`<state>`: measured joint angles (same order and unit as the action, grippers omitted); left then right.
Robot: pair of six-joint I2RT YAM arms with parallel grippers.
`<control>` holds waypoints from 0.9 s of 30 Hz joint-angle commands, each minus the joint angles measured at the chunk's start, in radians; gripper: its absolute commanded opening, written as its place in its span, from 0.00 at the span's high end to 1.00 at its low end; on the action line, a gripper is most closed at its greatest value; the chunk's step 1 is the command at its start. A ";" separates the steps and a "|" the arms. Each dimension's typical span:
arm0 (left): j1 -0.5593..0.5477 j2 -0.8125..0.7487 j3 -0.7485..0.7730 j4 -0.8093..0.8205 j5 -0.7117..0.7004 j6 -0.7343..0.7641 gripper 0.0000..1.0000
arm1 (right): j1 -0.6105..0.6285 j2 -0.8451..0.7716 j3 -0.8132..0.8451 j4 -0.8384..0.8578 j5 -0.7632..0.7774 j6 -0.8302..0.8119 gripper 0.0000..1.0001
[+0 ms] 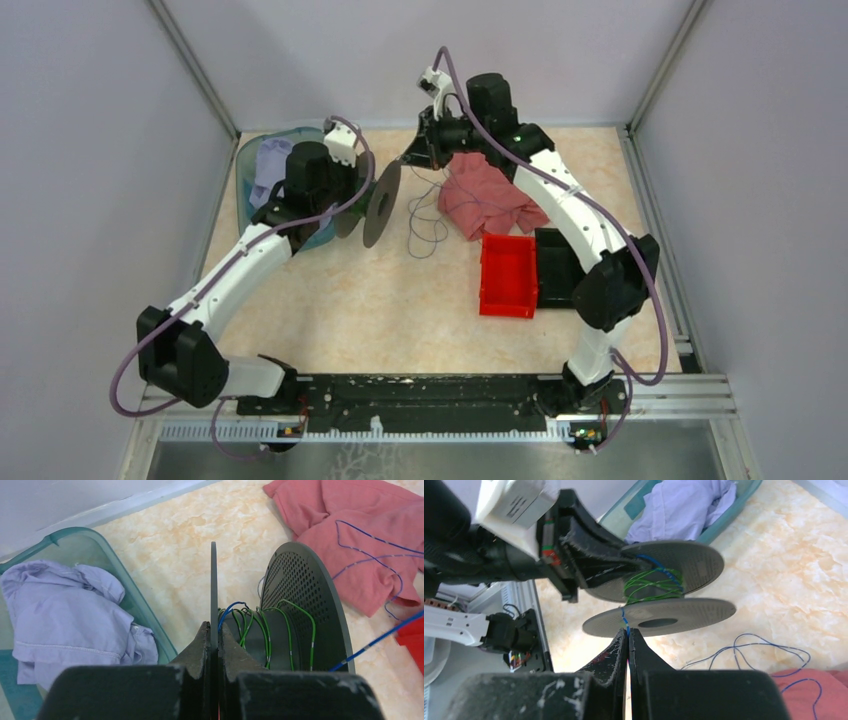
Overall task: Wrap the cables
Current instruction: Wrap the cable around the cable reel.
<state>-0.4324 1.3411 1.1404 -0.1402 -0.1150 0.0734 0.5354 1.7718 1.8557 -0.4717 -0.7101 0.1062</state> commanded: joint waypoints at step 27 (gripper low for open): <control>0.046 -0.102 0.043 -0.104 0.394 -0.010 1.00 | -0.125 -0.005 -0.214 0.146 0.051 -0.066 0.71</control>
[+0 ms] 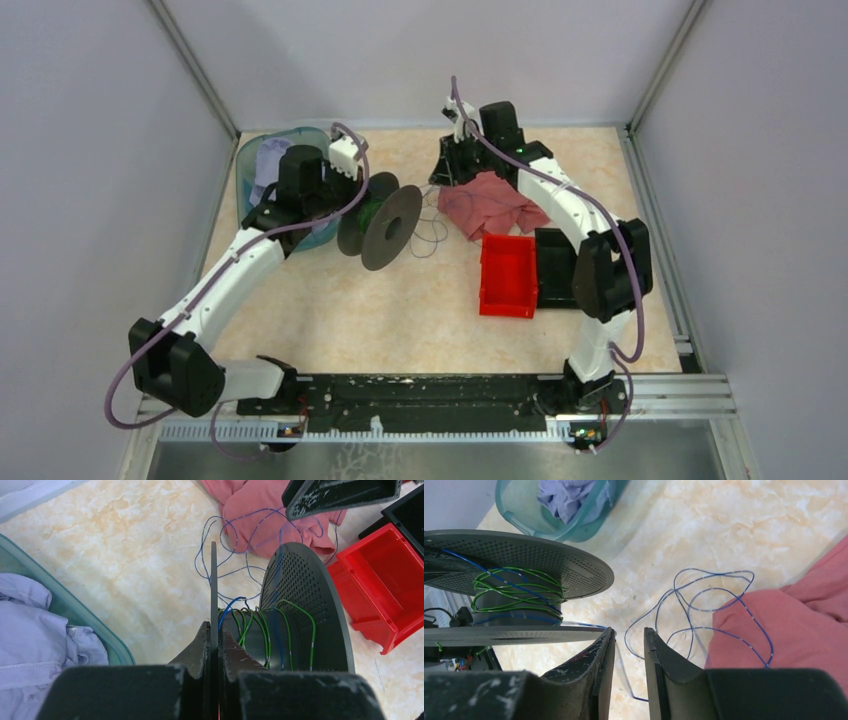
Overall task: Wrap the cables
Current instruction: Wrap the cable around the cable reel.
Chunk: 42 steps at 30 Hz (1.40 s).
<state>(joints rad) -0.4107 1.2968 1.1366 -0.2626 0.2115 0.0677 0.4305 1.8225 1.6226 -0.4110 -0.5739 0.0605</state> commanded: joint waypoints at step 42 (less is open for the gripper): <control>0.102 -0.084 0.437 -0.243 0.453 -0.021 1.00 | -0.133 0.100 -0.152 0.273 -0.256 -0.123 0.34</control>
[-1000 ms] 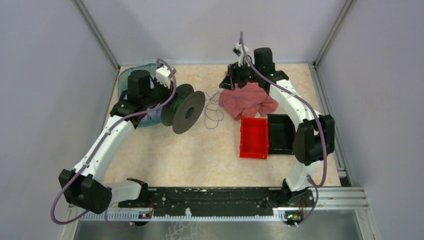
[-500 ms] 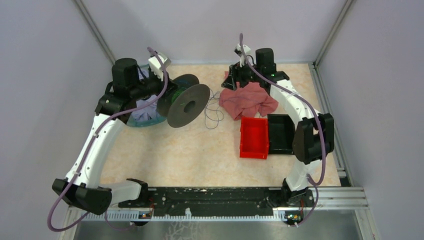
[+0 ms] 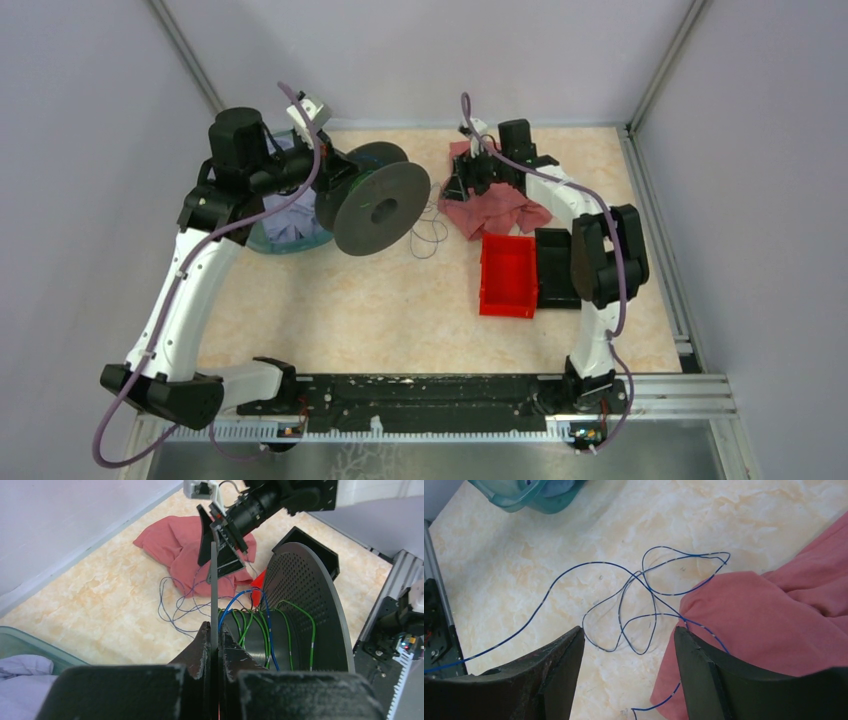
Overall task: Wrap the cables
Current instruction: Wrap the cable around the cable reel.
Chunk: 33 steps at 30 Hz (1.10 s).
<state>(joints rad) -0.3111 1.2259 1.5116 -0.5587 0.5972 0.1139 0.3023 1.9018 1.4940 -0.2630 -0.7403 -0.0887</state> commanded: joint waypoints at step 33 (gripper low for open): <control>0.038 0.074 0.192 0.159 -0.107 -0.453 1.00 | 0.067 -0.081 -0.453 0.740 -0.309 0.251 0.34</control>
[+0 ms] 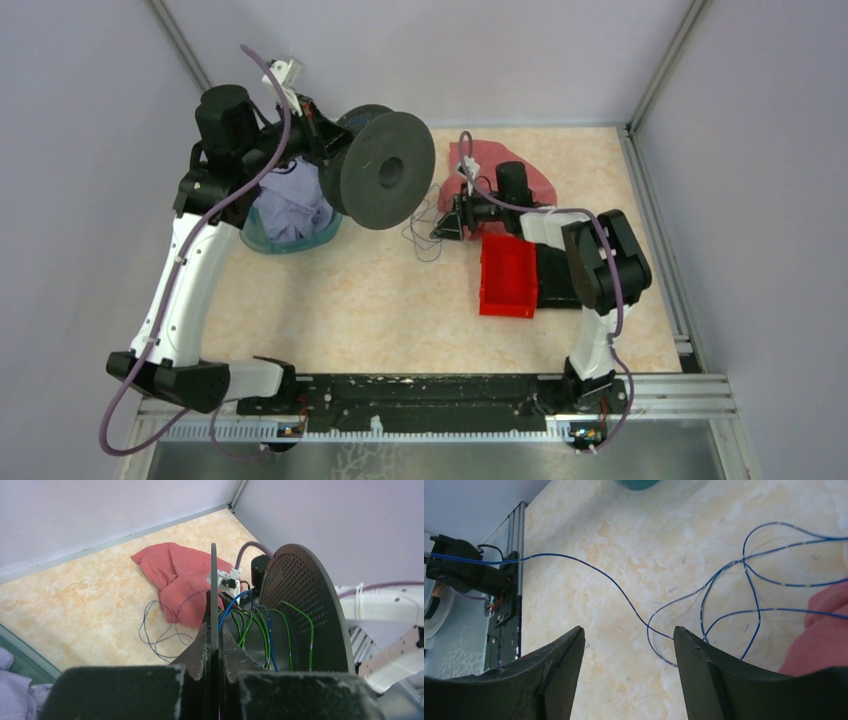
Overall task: Wrap the cables
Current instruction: Wrap the cable around the cable reel.
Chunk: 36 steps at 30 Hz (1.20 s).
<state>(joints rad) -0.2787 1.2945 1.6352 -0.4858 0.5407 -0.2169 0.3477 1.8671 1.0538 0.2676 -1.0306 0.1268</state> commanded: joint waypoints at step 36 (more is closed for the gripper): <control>0.165 0.020 0.042 0.179 0.172 -0.494 1.00 | 0.150 0.166 -0.047 0.658 0.117 0.215 0.40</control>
<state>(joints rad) -0.1268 1.3350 1.6745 -0.3927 0.6765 -0.6640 0.4759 2.0098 0.9478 0.8051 -0.9047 0.3145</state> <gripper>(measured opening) 0.036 0.605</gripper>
